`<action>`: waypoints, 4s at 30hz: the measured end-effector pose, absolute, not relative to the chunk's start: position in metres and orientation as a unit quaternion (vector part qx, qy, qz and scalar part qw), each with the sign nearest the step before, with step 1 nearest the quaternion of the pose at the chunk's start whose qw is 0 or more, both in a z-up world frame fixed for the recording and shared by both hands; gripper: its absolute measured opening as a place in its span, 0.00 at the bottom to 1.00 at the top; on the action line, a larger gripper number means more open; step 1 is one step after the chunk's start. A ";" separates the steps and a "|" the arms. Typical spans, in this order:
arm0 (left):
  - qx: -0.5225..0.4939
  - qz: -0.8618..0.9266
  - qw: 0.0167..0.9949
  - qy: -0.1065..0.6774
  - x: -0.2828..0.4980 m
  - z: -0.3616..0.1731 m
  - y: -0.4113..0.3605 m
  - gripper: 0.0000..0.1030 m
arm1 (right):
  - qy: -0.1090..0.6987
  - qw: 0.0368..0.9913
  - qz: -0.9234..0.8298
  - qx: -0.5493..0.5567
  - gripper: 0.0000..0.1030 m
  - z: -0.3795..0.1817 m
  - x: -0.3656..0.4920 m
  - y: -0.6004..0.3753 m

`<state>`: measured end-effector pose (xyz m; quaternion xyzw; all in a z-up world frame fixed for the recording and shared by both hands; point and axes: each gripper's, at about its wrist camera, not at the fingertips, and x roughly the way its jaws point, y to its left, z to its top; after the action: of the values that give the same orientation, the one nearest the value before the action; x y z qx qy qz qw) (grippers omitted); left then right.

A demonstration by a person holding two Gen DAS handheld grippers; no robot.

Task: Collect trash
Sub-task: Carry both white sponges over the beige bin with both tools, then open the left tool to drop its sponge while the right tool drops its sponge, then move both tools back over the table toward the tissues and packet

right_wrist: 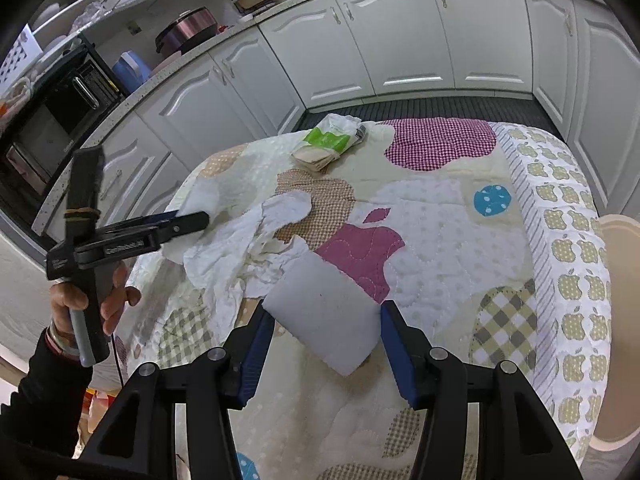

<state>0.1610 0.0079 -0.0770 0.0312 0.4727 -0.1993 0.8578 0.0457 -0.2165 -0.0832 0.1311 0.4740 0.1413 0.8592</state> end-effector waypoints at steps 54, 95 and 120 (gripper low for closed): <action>0.104 -0.321 0.844 0.417 0.027 -0.050 -0.240 0.64 | 0.409 0.887 -0.028 0.213 0.51 -0.059 -0.073 -0.399; 0.052 -0.360 0.802 0.473 0.056 -0.084 -0.355 0.74 | 0.429 0.841 -0.150 0.294 0.69 -0.111 -0.082 -0.514; 0.063 -0.303 0.842 0.441 0.051 -0.060 -0.290 0.74 | 0.434 0.858 -0.097 0.255 0.69 -0.086 -0.072 -0.456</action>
<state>0.0515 -0.2899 -0.0598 0.0634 0.4411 -0.3033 0.8422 -0.0723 -0.4563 -0.0858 0.2546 0.4345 -0.0968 0.8585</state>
